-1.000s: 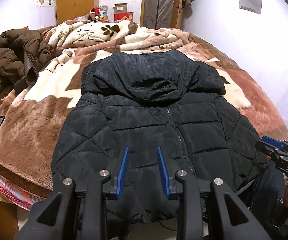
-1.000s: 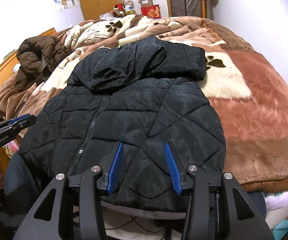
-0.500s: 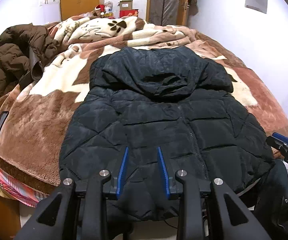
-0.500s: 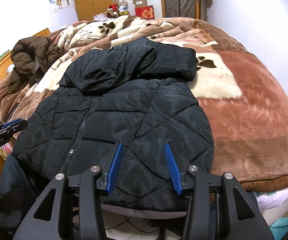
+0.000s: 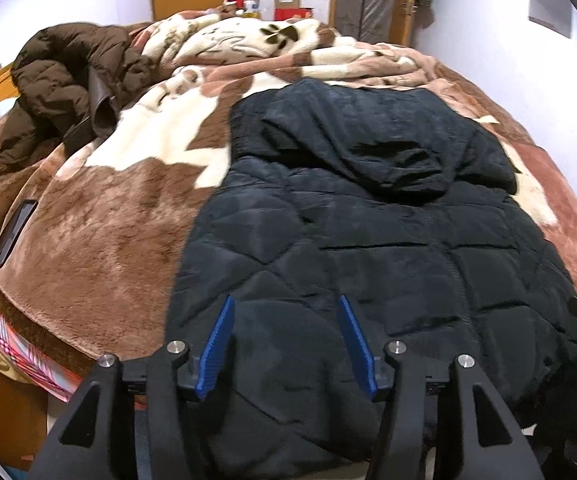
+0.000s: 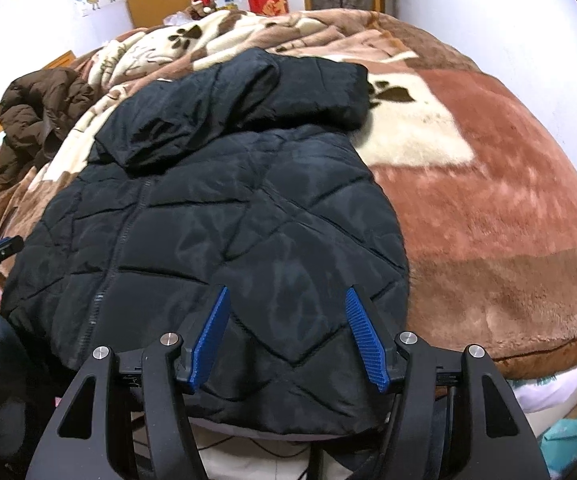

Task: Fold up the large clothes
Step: 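Grasp the jacket's side edge with both grippers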

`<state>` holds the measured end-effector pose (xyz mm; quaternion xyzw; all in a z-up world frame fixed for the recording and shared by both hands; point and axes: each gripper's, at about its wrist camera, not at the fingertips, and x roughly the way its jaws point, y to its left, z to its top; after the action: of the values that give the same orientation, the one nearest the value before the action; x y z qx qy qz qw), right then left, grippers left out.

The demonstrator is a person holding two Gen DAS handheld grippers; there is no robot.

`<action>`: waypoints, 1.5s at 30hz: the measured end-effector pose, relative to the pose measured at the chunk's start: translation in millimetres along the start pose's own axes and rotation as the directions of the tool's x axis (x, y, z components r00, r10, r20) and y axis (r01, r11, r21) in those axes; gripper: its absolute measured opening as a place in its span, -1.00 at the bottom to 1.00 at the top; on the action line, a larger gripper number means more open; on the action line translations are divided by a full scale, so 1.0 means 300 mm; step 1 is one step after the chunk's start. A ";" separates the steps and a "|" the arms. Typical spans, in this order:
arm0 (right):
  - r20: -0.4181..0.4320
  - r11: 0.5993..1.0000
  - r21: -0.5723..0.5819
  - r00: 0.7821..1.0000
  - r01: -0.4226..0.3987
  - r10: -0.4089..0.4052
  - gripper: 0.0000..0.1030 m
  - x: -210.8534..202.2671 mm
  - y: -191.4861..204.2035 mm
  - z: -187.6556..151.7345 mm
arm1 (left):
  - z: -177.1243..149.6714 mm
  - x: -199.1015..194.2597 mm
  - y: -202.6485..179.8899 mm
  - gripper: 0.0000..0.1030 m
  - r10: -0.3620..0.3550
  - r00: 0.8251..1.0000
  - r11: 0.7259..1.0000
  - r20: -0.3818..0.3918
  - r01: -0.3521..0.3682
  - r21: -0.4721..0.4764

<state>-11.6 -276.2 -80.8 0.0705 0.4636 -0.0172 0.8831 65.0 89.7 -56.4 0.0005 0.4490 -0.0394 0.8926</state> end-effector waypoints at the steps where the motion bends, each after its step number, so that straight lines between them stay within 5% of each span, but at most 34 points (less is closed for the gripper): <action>1: -0.008 1.000 0.013 1.000 0.006 -0.006 0.18 0.010 -0.015 -0.001 | 0.002 0.015 0.019 0.16 0.009 1.000 1.000 -0.006 -0.009 -0.010; 11: -0.032 0.992 0.111 0.998 0.061 -0.057 0.21 0.058 -0.130 0.004 | -0.027 0.128 0.167 0.35 0.049 0.995 0.995 -0.083 -0.057 -0.088; 17: -0.117 0.978 0.210 0.992 -0.017 0.042 0.23 0.118 -0.177 -0.022 | -0.073 0.180 0.171 0.45 -0.059 0.986 0.991 -0.157 0.039 -0.129; 25: -0.183 0.971 0.230 0.977 -0.068 0.112 0.27 0.167 -0.166 -0.038 | -0.101 0.217 0.104 0.61 -0.057 0.974 0.996 -0.220 0.039 -0.084; 28: -0.215 0.963 0.260 0.967 -0.075 0.134 0.25 0.190 -0.181 -0.034 | -0.094 0.212 0.091 0.29 -0.058 0.973 0.996 -0.224 0.043 -0.072; 29: -0.223 0.965 0.252 0.966 -0.074 0.133 0.22 0.186 -0.175 -0.031 | -0.092 0.198 0.078 0.03 -0.057 0.975 0.998 -0.215 0.046 -0.053; 30: -0.225 0.965 0.247 0.963 -0.092 0.149 -0.02 0.177 -0.168 -0.027 | -0.089 0.181 0.068 -0.24 -0.058 0.977 0.998 -0.205 0.052 -0.035; 33: -0.198 0.956 0.254 0.959 -0.149 0.203 -0.60 0.129 -0.161 -0.011 | -0.065 0.112 0.059 -0.59 -0.078 0.984 0.997 -0.158 0.075 -0.027; 41: -0.024 0.927 0.219 0.948 -0.306 0.318 -0.75 -0.162 -0.154 0.047 | 0.041 -0.166 0.110 -0.69 -0.171 0.985 0.983 0.035 0.173 -0.069; 45: -0.002 0.919 0.217 0.941 -0.330 0.338 -0.75 -0.241 -0.163 -0.001 | 0.010 -0.230 0.135 -0.69 -0.194 0.980 0.977 0.054 0.197 -0.077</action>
<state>-57.8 -327.0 -26.9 0.2433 0.4576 0.0854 0.8510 29.4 134.8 -0.8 -0.0811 0.4276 -0.1086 0.8937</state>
